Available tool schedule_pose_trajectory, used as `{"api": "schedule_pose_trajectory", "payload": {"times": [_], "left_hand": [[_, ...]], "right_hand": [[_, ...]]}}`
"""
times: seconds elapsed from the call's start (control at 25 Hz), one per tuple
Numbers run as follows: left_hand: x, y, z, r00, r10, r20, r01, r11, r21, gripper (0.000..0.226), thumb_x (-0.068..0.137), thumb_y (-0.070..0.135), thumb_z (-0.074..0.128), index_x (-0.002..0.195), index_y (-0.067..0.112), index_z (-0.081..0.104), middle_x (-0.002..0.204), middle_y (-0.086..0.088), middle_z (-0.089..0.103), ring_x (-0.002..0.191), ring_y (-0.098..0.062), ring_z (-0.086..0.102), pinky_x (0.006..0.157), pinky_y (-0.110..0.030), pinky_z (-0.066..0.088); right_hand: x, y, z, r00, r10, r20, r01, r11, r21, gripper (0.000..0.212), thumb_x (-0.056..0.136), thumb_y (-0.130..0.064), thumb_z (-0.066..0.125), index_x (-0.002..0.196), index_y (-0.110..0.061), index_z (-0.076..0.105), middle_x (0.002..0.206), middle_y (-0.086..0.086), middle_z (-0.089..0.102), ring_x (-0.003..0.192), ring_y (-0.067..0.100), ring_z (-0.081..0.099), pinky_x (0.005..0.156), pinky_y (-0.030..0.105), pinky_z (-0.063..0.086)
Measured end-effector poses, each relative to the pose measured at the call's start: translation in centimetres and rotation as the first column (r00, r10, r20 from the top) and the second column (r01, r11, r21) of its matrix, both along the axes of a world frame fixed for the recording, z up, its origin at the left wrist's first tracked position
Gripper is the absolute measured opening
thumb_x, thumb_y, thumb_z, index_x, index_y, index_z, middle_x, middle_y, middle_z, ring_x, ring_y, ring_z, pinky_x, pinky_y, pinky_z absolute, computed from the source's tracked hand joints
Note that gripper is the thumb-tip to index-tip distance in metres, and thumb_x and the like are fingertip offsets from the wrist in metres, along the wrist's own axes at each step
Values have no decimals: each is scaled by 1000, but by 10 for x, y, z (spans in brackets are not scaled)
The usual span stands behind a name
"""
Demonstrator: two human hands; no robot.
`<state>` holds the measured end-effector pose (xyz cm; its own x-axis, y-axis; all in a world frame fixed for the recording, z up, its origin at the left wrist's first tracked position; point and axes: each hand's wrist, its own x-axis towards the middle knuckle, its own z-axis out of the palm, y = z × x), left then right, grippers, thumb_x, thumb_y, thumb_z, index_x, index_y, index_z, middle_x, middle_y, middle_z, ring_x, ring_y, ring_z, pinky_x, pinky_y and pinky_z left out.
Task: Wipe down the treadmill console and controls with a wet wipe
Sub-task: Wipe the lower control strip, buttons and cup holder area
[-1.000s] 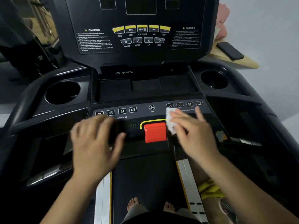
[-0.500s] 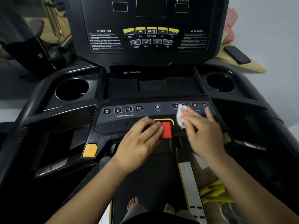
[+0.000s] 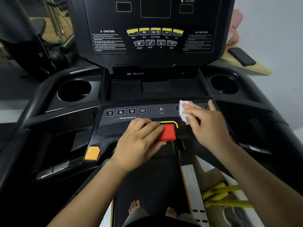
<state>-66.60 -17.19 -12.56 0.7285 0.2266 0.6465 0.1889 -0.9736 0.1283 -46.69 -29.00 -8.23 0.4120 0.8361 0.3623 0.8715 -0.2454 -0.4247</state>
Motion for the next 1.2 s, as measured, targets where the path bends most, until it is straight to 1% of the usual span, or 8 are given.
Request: {"api": "schedule_pose_trajectory", "payload": {"times": [0.12,0.28,0.44,0.52,0.64,0.84,1.0,1.2], "left_hand": [[0,-2,1,1000,-5,10,5,999,-34,40,90,35,70,114,3,70,113,-8,69,100,-31,62,91,-43,46],[-2,1,0,1000,-28,5,28,999,-30,39,90,34,71,112,1,71,113,-8,69,100,-30,62,95,-43,45],[-3,3,-1,1000,-25,11,25,999,-32,41,88,34,73,113,2,71,113,-9,70,97,-30,63,98,-47,45],[-3,1,1,1000,-13,10,13,999,-38,41,87,34,74,113,2,71,113,-9,70,97,-29,63,99,-48,45],[-1,0,1,1000,-18,-4,17,999,-51,40,87,33,75,112,2,71,113,-9,70,97,-28,63,100,-48,44],[6,-12,24,985,61,-159,-72,995,-67,45,82,38,72,117,11,68,116,-3,65,106,-26,59,109,-55,31],[59,-29,51,950,74,-303,-96,994,-57,70,77,57,62,133,16,52,129,0,56,123,-23,48,113,-60,20],[91,-22,44,868,88,-488,-98,995,6,89,76,75,42,135,10,53,139,-12,52,132,-31,43,116,-58,18]], "right_hand": [[-28,29,25,1000,21,-2,-21,994,-103,23,89,-6,60,103,-18,74,128,2,67,124,42,53,117,44,21],[-52,50,41,973,209,-96,-226,946,-230,32,100,-13,48,121,-26,68,148,-11,48,138,13,27,115,21,0],[8,-9,18,997,67,-39,-67,998,6,26,84,3,69,103,-14,76,121,-3,67,126,-5,34,113,59,29],[29,-43,10,988,-152,-35,153,988,33,25,83,4,70,104,-11,75,119,-6,56,127,18,43,98,69,42],[20,-64,1,913,-399,-87,394,916,-71,27,92,-7,60,116,-17,70,129,-5,45,138,44,35,107,61,32],[-11,-49,-16,989,-132,67,123,985,122,26,79,3,74,99,-14,75,122,-6,65,131,-1,27,110,56,26],[-6,-30,-11,996,-53,78,50,997,51,26,89,-11,60,111,-16,72,127,-4,67,128,11,54,118,51,20],[12,-61,-11,955,-295,42,293,955,42,17,88,-7,64,102,-11,73,124,5,68,118,20,63,115,53,29]]}}
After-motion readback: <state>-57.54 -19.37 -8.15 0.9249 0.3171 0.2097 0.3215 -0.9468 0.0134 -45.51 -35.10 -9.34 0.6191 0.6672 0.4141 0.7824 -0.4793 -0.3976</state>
